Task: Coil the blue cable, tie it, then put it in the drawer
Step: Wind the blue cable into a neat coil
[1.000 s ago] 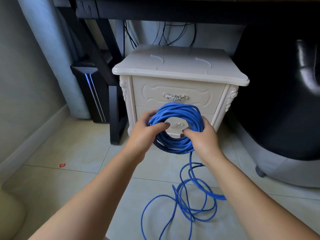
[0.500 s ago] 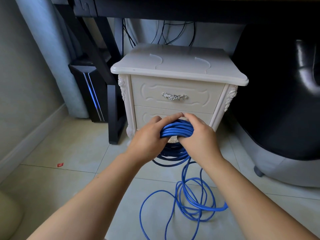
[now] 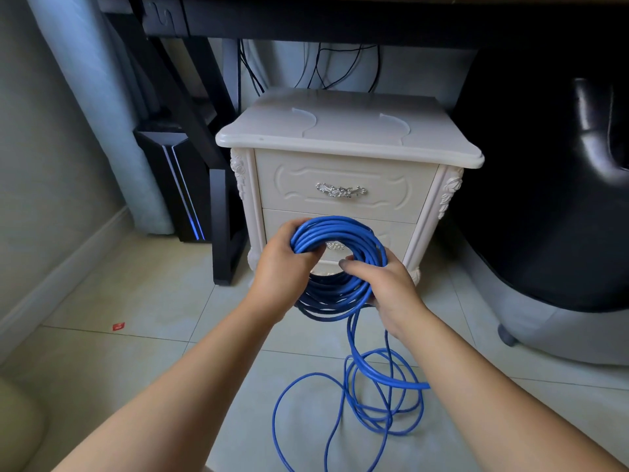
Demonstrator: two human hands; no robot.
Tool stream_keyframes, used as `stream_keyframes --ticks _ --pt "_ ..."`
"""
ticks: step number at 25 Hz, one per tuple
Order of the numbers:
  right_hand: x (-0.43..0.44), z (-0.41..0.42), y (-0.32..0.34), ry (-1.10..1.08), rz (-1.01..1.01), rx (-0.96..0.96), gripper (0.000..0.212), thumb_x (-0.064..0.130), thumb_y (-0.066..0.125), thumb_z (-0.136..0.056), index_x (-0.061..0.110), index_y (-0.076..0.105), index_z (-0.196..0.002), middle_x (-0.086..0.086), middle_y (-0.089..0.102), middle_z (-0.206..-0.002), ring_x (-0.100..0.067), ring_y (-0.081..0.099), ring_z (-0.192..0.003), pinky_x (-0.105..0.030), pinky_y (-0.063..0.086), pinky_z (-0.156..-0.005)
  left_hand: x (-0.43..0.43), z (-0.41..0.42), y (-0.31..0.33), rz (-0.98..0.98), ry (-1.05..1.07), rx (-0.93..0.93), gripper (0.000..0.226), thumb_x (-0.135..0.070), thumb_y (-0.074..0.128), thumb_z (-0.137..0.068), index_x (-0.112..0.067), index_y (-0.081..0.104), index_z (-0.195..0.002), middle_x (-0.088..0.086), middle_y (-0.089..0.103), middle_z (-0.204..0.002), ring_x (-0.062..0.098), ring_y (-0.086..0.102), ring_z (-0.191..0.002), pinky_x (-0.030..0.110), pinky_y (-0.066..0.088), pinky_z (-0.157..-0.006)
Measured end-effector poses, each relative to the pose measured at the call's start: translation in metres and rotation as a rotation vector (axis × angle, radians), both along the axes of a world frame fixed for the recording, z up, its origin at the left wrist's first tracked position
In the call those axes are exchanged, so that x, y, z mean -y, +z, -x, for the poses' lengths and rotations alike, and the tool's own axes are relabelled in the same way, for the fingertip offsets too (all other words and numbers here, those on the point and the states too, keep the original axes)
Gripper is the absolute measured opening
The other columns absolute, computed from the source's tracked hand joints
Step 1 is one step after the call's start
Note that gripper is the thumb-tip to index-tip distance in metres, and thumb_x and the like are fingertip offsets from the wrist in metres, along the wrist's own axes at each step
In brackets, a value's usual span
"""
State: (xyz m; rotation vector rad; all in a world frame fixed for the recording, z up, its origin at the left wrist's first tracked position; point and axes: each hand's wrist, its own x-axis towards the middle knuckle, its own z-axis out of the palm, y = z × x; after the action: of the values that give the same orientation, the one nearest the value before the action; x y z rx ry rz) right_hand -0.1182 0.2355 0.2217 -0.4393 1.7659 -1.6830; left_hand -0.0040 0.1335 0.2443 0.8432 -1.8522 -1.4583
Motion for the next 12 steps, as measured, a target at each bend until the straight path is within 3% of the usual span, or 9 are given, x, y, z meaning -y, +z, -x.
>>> stream_keyframes --ticks 6,9,12 --pt "0.003 -0.009 -0.001 0.082 0.194 0.41 0.034 0.008 0.072 -0.082 0.002 0.065 -0.115 -0.016 0.069 -0.09 -0.031 0.07 -0.086 -0.053 0.055 -0.09 -0.007 0.003 -0.003 -0.392 0.155 -0.211 0.015 -0.004 0.061 -0.091 -0.016 0.065 -0.099 -0.002 0.054 -0.073 0.016 0.049 -0.068 0.035 0.048 -0.071" --pt "0.006 -0.015 0.0 -0.001 0.199 0.384 0.017 -0.001 0.066 -0.083 0.004 0.065 -0.099 -0.014 0.071 -0.077 -0.03 0.072 -0.075 -0.048 0.057 -0.081 -0.01 0.006 -0.005 -0.493 0.141 -0.243 0.013 -0.004 0.062 -0.091 -0.015 0.064 -0.096 0.001 0.053 -0.073 0.016 0.051 -0.071 0.036 0.045 -0.072" --pt "0.006 -0.009 0.003 -0.091 0.164 0.257 0.025 -0.008 0.059 -0.081 0.009 0.059 -0.099 -0.01 0.067 -0.072 -0.027 0.072 -0.071 -0.05 0.056 -0.083 -0.007 0.004 -0.004 -0.467 0.029 -0.098 0.008 -0.014 0.07 -0.087 -0.018 0.066 -0.093 0.002 0.063 -0.08 0.018 0.062 -0.081 0.037 0.05 -0.078"
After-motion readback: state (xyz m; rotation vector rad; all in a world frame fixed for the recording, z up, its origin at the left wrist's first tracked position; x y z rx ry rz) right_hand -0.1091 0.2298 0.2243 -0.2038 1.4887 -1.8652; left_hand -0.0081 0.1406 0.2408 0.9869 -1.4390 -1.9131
